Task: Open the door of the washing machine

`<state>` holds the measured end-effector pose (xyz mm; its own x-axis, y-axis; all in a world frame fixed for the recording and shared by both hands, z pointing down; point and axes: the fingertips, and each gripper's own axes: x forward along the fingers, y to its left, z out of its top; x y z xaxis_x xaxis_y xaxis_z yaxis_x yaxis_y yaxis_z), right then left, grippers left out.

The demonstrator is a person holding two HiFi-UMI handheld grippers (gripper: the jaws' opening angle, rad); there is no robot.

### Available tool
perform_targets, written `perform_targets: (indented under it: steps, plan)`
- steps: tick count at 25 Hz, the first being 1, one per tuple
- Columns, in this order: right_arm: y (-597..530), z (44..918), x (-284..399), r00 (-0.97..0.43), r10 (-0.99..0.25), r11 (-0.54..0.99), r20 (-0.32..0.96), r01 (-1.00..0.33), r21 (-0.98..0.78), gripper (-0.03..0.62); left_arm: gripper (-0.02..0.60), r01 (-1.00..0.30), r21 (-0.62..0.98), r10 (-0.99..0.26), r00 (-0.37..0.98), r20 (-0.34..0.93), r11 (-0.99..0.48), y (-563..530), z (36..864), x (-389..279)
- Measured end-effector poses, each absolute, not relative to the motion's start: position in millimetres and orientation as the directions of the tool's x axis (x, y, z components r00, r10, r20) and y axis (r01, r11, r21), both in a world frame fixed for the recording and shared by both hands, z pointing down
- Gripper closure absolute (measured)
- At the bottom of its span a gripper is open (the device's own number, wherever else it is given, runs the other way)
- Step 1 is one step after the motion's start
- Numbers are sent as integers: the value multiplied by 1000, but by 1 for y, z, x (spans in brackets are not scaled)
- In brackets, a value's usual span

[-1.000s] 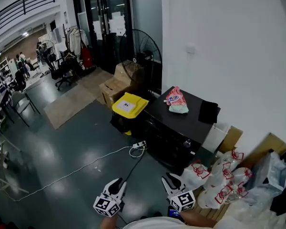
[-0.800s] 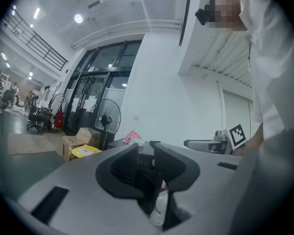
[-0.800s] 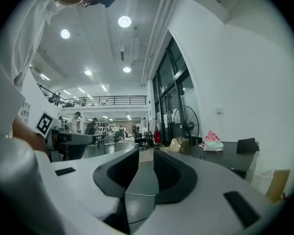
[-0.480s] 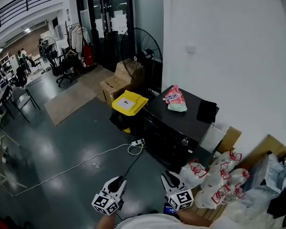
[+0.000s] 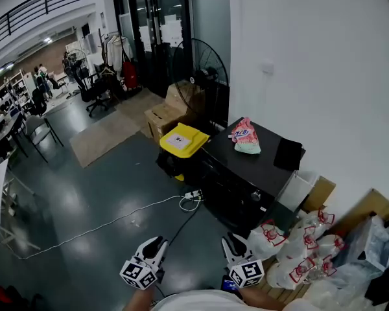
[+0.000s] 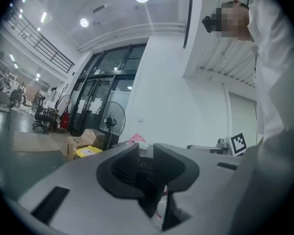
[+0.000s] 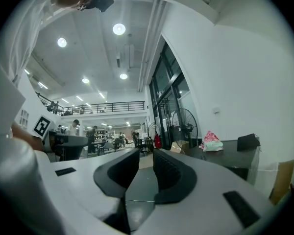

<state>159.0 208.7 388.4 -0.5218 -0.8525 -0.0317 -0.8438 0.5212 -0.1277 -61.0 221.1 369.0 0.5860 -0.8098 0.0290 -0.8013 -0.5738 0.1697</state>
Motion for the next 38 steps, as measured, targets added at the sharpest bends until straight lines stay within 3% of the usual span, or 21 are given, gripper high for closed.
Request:
perform_targets:
  steps: [16, 27, 38]
  plan:
    - [196, 410, 191, -545, -838, 543, -23, -828, -142, 490, 486, -831, 159, -831, 550, 84, -533, 220, 385, -38]
    - [135, 409, 198, -533, -846, 530, 3, -842, -102, 497, 486, -842, 183, -848, 526, 71, -507, 148, 401, -52]
    - [12, 402, 140, -570, -822, 567, 23, -821, -64, 497, 486, -858, 113, -858, 509, 64, -501, 28, 408, -100]
